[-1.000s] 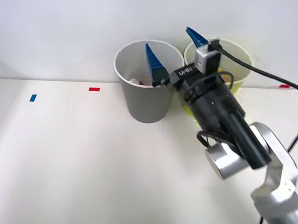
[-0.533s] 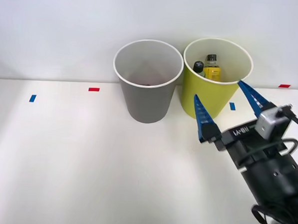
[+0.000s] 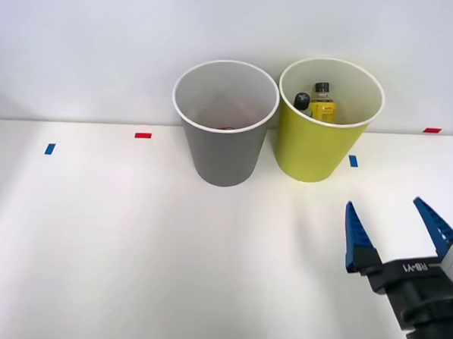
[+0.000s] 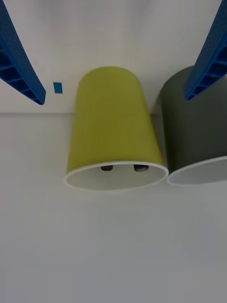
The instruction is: Put cans in the gray bin, plastic bottles in the light green bin
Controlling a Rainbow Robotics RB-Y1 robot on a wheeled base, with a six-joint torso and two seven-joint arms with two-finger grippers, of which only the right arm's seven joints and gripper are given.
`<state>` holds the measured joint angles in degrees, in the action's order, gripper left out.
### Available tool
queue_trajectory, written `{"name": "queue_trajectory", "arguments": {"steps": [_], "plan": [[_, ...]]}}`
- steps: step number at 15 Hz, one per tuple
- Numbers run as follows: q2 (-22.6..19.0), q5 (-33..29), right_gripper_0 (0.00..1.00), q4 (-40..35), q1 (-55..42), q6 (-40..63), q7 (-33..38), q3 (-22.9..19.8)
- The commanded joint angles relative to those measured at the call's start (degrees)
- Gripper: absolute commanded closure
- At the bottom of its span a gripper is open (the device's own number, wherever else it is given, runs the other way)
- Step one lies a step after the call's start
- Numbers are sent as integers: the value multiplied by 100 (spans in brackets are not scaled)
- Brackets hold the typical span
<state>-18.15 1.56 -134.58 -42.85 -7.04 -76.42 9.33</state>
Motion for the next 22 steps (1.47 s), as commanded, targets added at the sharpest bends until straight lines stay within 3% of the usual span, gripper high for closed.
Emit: {"name": "queue_trajectory", "arguments": {"steps": [1, 8, 12, 17, 19, 22], "plan": [[294, -33, 0, 2, -444, 80, -49, 34], [356, -42, 0, 29, -831, 80, -57, 8], [575, -95, 0, 740, -795, -386, -66, -71], [997, -1009, 0, 1461, -927, -1678, 13, 17], [883, -947, 0, 1461, -1085, -1836, -101, 254], [769, -710, 0, 1461, -1296, -1924, -1059, 482]]}}
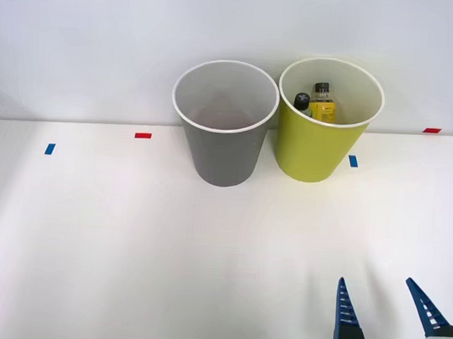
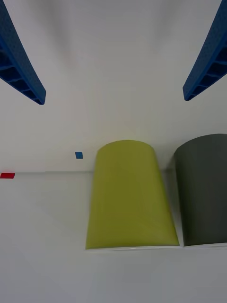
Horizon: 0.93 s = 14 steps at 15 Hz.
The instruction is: Put cans in the gray bin, plastic bottles in the light green bin
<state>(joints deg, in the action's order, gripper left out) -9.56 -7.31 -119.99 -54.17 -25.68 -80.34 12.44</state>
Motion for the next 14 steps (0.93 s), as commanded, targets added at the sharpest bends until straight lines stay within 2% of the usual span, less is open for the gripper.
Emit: {"name": "queue_trajectory", "arguments": {"steps": [1, 4, 7, 14], "plan": [[-107, 204, 0, 2, -226, -60, -949, 224], [-116, 239, 0, 424, -155, -209, -1476, 295], [-116, 310, 0, 908, -68, -860, -1432, 356], [-107, 512, 0, 916, -296, -1299, -1502, 839]]}}
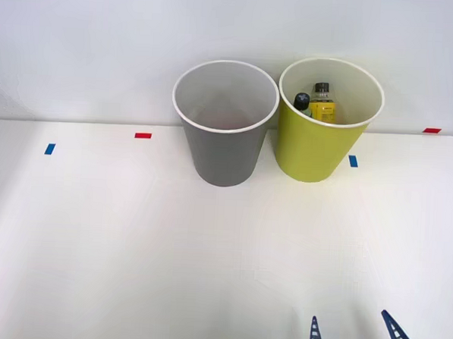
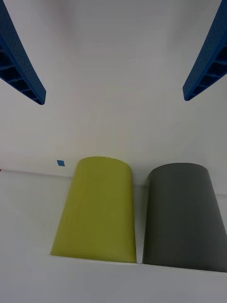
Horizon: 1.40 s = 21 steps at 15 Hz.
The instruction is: Put cans in the gray bin, plastic bottles in the light green bin
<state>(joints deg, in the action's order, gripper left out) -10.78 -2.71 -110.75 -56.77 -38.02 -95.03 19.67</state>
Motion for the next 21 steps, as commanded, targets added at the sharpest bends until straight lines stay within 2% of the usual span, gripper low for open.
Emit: {"name": "queue_trajectory", "arguments": {"steps": [1, 21], "plan": [[23, 69, 0, 1, -27, -74, -60, 116], [14, 34, 0, 1, -36, -74, -122, 45]]}}
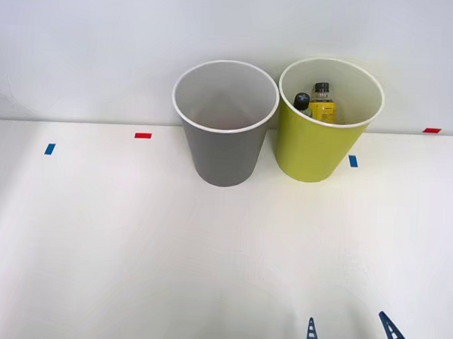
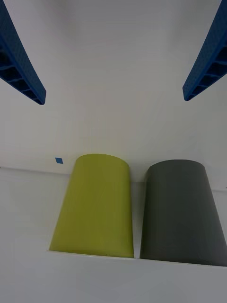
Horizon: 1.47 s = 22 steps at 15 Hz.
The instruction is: Put cans in the gray bin, plastic bottles in the light green bin
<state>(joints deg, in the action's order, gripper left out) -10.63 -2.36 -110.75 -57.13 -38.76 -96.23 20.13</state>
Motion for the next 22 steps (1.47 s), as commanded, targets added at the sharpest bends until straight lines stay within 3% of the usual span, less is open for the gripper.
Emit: {"name": "queue_trajectory", "arguments": {"steps": [1, 22], "plan": [[0, -1, 0, 0, 0, 0, -1, -1], [0, -1, 0, 0, 0, 0, -1, -1]]}}
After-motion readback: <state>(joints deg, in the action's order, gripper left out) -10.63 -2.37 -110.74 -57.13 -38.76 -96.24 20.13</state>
